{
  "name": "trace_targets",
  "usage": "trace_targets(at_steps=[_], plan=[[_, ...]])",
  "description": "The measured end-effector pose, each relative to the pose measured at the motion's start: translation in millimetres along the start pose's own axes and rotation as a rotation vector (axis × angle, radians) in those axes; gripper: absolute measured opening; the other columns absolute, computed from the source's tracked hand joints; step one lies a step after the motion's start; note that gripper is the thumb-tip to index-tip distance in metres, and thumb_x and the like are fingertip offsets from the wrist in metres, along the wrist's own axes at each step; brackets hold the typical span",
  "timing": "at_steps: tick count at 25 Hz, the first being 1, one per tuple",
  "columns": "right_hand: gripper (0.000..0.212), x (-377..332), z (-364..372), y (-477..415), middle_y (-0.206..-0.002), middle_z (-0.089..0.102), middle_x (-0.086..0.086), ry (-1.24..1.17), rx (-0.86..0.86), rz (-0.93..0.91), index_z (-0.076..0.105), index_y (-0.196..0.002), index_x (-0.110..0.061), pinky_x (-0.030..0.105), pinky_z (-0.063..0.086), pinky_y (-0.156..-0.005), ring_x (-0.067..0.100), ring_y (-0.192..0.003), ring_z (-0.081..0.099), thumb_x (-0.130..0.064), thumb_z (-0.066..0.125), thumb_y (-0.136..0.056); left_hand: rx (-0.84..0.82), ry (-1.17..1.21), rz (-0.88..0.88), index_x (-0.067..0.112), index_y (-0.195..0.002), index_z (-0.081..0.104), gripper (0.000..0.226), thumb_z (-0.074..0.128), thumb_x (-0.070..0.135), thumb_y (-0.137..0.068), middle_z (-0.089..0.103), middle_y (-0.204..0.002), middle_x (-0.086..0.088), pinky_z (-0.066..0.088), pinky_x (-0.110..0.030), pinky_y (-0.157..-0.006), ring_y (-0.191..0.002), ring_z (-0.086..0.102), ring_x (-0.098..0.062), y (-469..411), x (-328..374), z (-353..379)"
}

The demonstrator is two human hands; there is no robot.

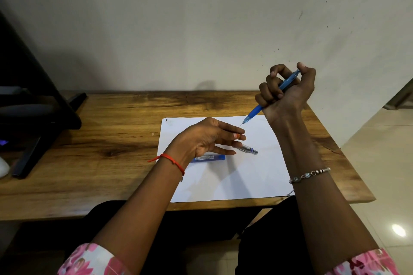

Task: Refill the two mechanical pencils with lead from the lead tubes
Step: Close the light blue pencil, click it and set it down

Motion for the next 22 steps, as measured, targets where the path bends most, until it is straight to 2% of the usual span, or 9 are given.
trace_targets(at_steps=[22], plan=[[0.052,3.7,-6.5,-3.0,-0.035,0.022,-0.006,-0.048,0.032,-0.003,0.048,-0.059,-0.008,0.015,0.015,-0.040,0.008,-0.035,0.015,-0.043,0.024,-0.091,0.009,0.057,0.016,0.006,-0.096,0.069,0.016,0.061,0.001,-0.083,0.074,-0.085,-0.003,0.058,-0.034,-0.078,-0.079,0.070,-0.016,-0.1,2.1,-2.0]])
Point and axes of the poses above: each hand's wrist, its own y-axis away from the middle knuckle, its own z-axis out of the palm, x = y × z, the point moved 2 cm from there along -y, towards the middle knuckle
